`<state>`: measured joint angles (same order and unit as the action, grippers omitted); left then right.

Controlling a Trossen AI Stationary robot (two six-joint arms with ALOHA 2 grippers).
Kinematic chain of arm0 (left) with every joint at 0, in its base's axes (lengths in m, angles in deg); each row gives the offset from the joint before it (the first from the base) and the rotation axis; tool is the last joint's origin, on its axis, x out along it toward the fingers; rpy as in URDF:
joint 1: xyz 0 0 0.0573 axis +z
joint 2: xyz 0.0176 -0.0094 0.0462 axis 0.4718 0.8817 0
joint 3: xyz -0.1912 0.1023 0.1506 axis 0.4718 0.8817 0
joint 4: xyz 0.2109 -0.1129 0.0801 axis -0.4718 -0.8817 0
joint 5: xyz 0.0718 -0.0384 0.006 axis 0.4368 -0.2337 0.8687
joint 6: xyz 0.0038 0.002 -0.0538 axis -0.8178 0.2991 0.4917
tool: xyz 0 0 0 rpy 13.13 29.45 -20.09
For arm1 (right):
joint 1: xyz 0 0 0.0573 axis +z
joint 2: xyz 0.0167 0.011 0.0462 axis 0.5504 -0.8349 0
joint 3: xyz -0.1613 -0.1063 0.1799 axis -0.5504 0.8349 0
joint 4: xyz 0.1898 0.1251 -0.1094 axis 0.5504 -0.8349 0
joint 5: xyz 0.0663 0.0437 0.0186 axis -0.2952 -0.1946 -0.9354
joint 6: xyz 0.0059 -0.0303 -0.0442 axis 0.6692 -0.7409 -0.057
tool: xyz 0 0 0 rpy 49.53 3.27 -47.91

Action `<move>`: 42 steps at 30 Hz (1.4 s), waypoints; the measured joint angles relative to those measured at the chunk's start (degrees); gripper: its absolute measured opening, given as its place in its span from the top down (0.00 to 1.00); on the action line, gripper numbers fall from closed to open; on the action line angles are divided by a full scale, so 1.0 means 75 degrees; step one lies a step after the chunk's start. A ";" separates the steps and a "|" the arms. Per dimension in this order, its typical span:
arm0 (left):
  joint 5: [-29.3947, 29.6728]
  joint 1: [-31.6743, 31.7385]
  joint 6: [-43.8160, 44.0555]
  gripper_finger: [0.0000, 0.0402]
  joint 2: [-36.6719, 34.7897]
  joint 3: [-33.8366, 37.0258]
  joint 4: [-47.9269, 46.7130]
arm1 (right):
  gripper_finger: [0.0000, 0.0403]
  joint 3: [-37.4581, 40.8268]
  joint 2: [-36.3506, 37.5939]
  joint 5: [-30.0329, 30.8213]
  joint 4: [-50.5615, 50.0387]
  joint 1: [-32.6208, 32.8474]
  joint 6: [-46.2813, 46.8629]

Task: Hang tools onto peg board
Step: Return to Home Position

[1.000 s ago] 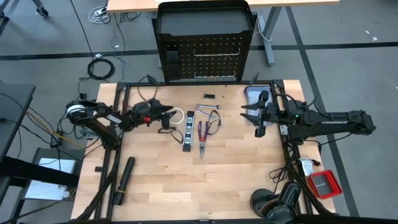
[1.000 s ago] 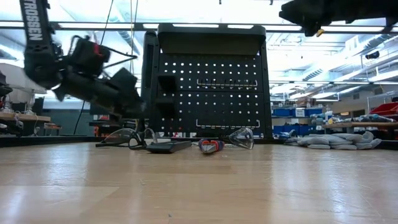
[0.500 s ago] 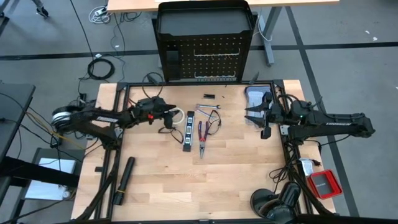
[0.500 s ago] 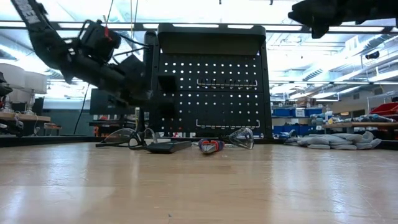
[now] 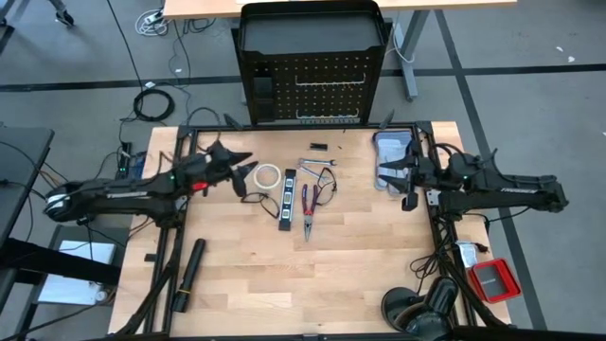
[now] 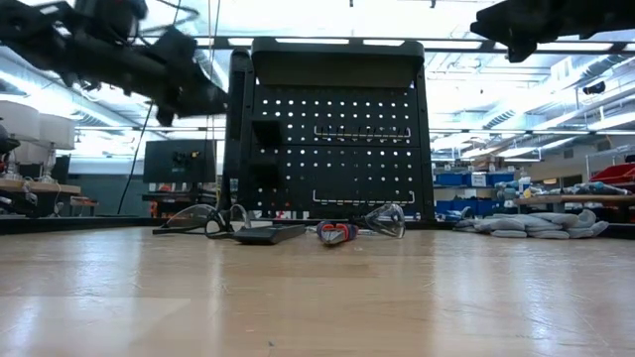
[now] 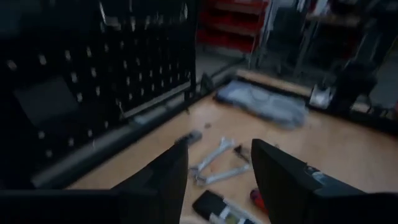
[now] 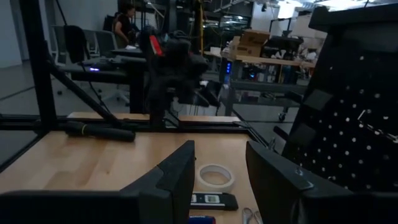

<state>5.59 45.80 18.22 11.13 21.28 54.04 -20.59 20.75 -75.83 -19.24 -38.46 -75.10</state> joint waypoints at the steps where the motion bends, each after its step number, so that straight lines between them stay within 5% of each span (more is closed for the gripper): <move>1: 0.0097 -0.0099 -0.0020 0.55 -0.0249 0.0045 -0.0013 | 0.62 0.0000 0.0044 0.0000 -0.0037 0.0000 -0.0001; 8: 0.0879 -0.0647 0.0047 0.55 -0.1987 0.0841 -0.0166 | 0.62 0.0000 0.0351 0.0000 -0.0294 0.0000 0.0008; 19: 0.1358 -0.1017 0.0397 0.55 -0.3431 0.0918 -0.2238 | 0.62 0.0000 0.1013 0.0049 -0.1212 0.0000 0.0085; 28: 0.0434 -0.1538 0.0088 0.55 -0.3873 0.0918 -0.2642 | 0.62 0.0000 0.1848 0.0000 -0.1827 0.0000 -0.0121; 36: 0.0396 -0.1874 -0.0129 0.61 -0.3888 0.0992 -0.2721 | 0.62 0.0000 0.2691 -0.0003 -0.1933 0.0000 -0.0130; 42: 0.0330 -0.1907 -0.0021 0.69 -0.3888 0.1439 -0.2053 | 0.62 0.0545 0.2930 -0.0258 -0.0814 0.0000 -0.0106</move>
<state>8.07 31.50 18.06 -18.03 32.07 38.64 -16.50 42.73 -77.76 -25.34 -38.46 -75.90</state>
